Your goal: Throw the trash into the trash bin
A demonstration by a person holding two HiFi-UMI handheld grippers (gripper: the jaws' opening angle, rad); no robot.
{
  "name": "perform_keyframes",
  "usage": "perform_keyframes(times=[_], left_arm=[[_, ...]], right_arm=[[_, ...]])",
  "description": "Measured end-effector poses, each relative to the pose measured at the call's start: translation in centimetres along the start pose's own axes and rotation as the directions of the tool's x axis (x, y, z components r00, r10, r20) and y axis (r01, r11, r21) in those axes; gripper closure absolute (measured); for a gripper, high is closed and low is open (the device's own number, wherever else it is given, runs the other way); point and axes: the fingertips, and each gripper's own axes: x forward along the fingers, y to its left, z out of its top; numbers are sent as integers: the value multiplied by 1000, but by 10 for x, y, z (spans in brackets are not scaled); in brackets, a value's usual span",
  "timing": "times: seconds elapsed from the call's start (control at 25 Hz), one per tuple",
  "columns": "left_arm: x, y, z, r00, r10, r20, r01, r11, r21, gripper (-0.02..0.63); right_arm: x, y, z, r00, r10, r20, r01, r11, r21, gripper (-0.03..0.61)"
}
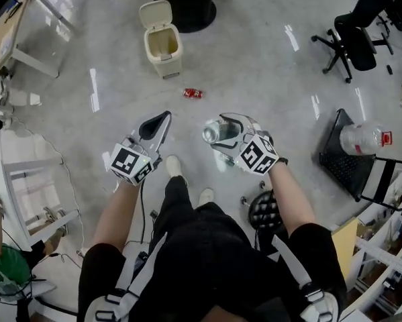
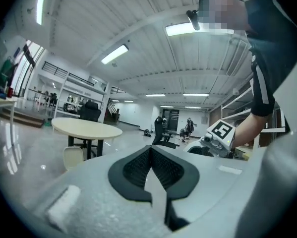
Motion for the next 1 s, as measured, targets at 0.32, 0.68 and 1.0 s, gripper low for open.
perform_keyframes(times=[0.32, 0.68, 1.0], left_arm=[[-21, 5, 60, 995, 64, 77, -66, 997, 31, 614], [-66, 87, 125, 978, 115, 171, -127, 990, 60, 614], [-96, 141, 139, 960, 189, 208, -201, 979, 35, 614]], right_arm=[[-48, -28, 120, 973, -103, 204, 108, 994, -13, 207], [-26, -92, 219, 928, -178, 327, 185, 983, 9, 207], [12, -124, 248, 903, -186, 386, 157, 982, 106, 207]])
